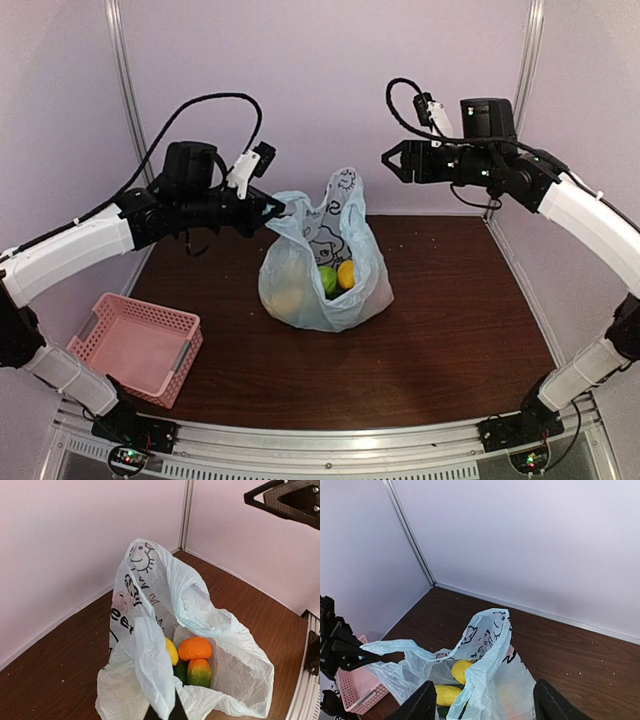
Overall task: Untie the knot of the plastic bag and take out the fruit
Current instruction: Adjust the takeout bag at the center of the board, then hold the bag handles of the takeout bag, then adjust the bag opening for the takeout bag.
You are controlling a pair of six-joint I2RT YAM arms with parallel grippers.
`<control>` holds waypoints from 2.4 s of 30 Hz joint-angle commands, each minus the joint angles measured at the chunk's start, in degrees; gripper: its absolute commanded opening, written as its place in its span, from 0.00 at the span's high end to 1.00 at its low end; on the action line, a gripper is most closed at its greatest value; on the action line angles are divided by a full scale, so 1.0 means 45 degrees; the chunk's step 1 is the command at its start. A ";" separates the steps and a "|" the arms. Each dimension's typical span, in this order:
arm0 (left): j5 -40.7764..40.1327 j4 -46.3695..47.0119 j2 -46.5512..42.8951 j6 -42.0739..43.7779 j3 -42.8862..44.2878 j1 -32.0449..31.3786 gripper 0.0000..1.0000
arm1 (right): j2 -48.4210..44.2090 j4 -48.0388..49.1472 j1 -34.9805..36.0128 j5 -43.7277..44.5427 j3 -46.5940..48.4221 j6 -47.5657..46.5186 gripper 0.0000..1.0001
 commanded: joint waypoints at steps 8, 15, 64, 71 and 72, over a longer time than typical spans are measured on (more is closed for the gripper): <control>0.0471 0.2997 -0.1855 -0.0165 -0.2073 0.0291 1.00 | 0.0684 -0.2926 0.1900 0.1610 -0.0064 -0.0045 0.38; 0.0352 0.2722 -0.1890 -0.0212 -0.2162 0.0291 1.00 | 0.2265 -0.3686 0.2547 0.3028 0.1015 -0.0741 0.40; -0.0500 0.2447 -0.2201 -0.0160 -0.2110 0.0291 1.00 | 0.1350 -0.2174 0.1489 0.5302 -0.0760 0.1624 1.00; -0.1024 0.2319 -0.2241 -0.0394 -0.2098 0.0291 1.00 | -0.0054 -0.0076 -0.0148 0.3148 -0.4137 0.3077 1.00; -0.1025 0.2357 -0.2270 -0.0416 -0.2127 0.0291 1.00 | -0.0155 0.0112 -0.0266 0.3074 -0.4525 0.3252 1.00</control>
